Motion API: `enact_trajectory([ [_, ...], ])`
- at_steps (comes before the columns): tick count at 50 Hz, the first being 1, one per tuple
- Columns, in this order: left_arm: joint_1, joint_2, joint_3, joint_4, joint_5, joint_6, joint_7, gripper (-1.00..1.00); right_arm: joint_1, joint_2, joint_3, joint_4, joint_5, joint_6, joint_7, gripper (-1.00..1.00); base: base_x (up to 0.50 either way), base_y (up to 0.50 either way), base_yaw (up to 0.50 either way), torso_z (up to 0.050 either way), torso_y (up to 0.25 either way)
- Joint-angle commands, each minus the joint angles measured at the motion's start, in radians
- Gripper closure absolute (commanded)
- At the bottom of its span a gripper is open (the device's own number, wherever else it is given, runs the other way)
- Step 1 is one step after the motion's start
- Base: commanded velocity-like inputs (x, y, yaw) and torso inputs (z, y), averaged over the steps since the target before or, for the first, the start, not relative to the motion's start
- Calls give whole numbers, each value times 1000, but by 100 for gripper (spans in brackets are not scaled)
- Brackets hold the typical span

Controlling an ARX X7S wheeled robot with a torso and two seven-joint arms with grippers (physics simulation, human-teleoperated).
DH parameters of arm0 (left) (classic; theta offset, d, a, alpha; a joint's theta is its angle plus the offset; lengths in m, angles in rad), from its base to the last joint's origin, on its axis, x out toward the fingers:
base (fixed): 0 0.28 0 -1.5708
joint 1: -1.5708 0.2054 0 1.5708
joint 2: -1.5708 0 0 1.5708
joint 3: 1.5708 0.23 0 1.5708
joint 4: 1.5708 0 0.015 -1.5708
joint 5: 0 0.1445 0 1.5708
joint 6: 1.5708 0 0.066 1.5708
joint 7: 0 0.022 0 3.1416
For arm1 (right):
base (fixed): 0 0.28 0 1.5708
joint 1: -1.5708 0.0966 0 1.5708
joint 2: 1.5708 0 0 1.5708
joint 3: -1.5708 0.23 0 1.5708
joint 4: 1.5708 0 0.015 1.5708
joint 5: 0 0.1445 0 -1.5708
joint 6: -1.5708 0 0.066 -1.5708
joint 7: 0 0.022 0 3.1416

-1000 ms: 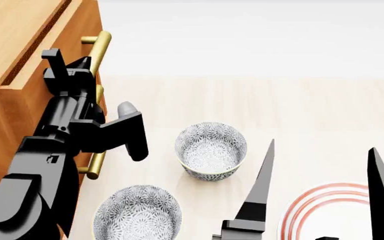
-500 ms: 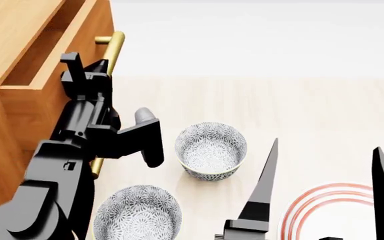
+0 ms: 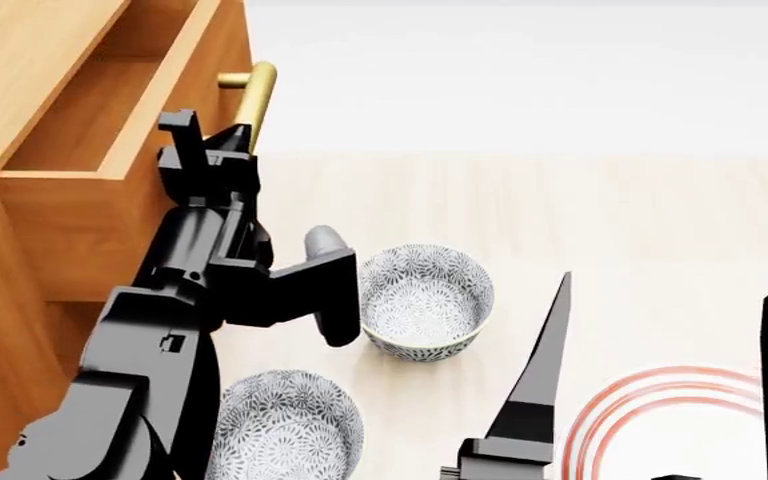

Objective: Open the top drawer of the cabinet.

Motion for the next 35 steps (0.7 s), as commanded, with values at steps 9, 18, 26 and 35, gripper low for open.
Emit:
enact_trajectory([
  [9, 29, 68, 5, 41, -17, 13, 28, -100, -2, -3, 34, -11, 5, -13, -10, -100, -2, 0, 0, 0, 1],
  [18, 25, 62, 15, 87, -1, -13, 43, -100, -5, 5, 36, -13, 8, -21, -3, -100, 0, 0, 0, 0, 0],
  [26, 13, 40, -12, 258, 19, -76, 90, -100, -5, 13, 37, -18, 14, -23, 5, -100, 0, 0, 0, 0, 0],
  [35, 28, 26, -173, 600, -20, -244, 221, -100, -5, 20, 28, -24, 16, -22, 21, -100, 0, 0, 0, 0, 0],
])
